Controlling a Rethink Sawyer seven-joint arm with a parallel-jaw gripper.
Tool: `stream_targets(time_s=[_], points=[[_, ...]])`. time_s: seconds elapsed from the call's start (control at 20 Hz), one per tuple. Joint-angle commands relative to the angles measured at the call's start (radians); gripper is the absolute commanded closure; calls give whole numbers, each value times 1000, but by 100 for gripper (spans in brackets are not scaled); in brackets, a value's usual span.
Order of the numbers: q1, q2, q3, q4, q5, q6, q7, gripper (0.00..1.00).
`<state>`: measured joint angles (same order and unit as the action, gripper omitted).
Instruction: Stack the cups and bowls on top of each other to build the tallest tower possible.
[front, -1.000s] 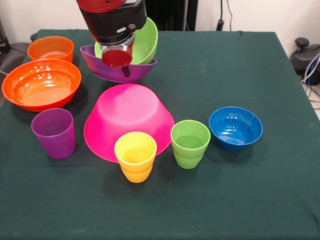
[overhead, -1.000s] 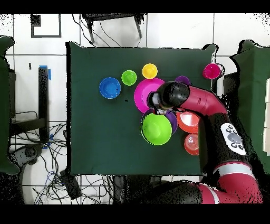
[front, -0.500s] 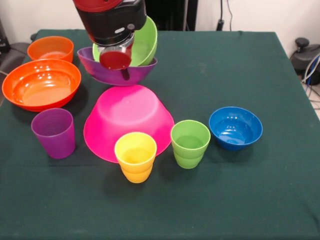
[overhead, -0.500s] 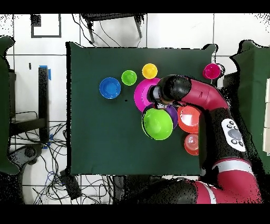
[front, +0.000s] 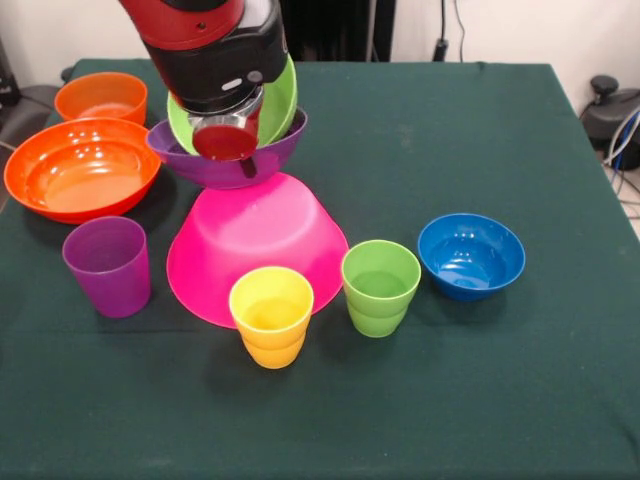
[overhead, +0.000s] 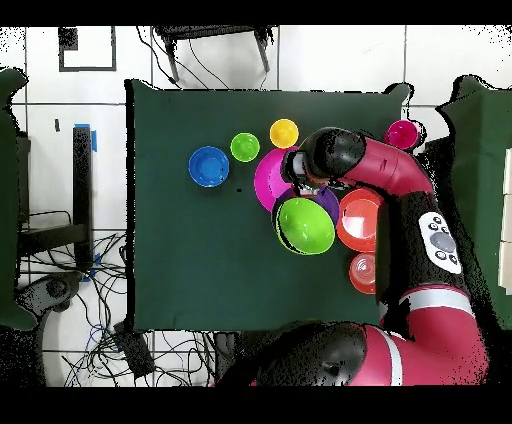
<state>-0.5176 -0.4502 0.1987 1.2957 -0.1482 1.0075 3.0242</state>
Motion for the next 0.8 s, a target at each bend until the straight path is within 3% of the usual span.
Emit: stream_targets(time_s=[0.05,0.55,0.8], points=[[34,40,82,-59,19,45,-121,100],[55,66,79,-114,21,87,-108,100],[77,109,82,-186,25,113,-94,100]])
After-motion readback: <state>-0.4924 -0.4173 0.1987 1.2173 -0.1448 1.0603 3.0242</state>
